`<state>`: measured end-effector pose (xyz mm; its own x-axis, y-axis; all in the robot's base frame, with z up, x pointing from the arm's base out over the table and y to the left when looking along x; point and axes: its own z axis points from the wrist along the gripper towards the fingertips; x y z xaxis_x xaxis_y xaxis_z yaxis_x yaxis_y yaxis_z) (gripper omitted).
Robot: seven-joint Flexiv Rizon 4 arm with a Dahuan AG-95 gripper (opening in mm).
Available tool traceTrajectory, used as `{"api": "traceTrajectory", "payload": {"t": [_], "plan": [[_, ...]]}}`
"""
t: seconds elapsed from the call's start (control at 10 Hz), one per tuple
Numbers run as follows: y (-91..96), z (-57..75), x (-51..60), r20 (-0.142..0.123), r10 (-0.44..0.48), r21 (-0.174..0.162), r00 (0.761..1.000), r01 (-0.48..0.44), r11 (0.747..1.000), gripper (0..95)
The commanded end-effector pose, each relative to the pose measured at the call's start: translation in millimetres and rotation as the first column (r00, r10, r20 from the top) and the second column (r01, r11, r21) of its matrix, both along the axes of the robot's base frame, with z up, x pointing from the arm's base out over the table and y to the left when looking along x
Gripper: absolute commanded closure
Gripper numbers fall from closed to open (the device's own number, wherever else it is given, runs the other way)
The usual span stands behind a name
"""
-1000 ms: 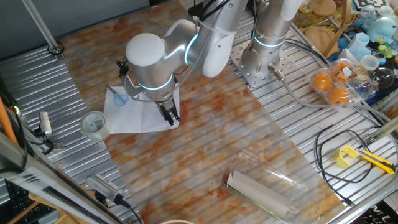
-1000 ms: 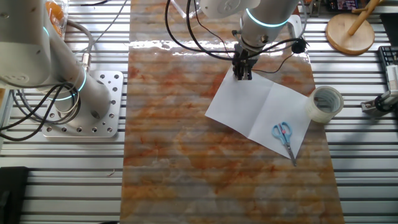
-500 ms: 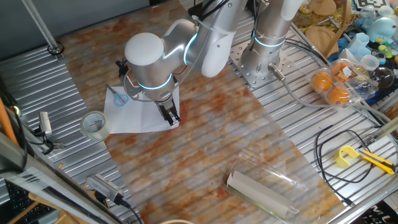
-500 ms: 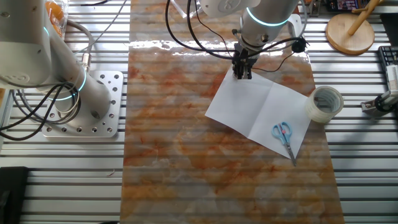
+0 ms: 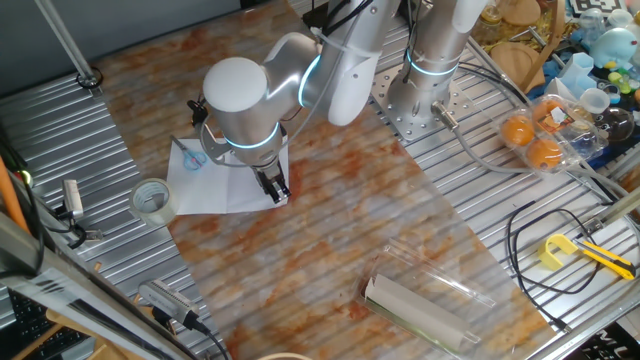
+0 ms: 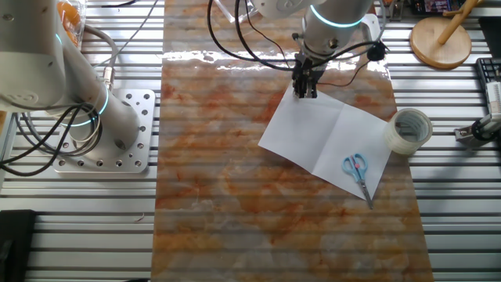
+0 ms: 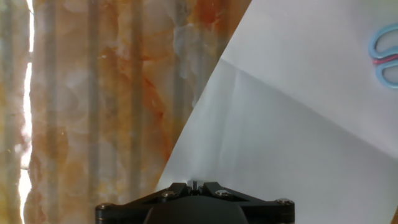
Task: Unfold a piece of paper
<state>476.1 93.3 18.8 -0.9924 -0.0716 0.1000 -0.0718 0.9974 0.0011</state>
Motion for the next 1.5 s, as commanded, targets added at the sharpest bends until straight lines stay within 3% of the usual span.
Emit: {"api": "traceTrajectory", "payload": {"t": [0.1, 0.7, 1.5], "plan": [[0.2, 0.4, -0.6, -0.008, 0.045, 0.021, 0.999, -0.044, 0.999, 95.0], [17.4, -2.3, -3.4, -0.004, 0.02, 0.027, 1.0, -0.02, 0.999, 95.0], [24.8, -4.1, -5.2, -0.005, 0.008, 0.026, 1.0, -0.008, 1.0, 95.0]]}}
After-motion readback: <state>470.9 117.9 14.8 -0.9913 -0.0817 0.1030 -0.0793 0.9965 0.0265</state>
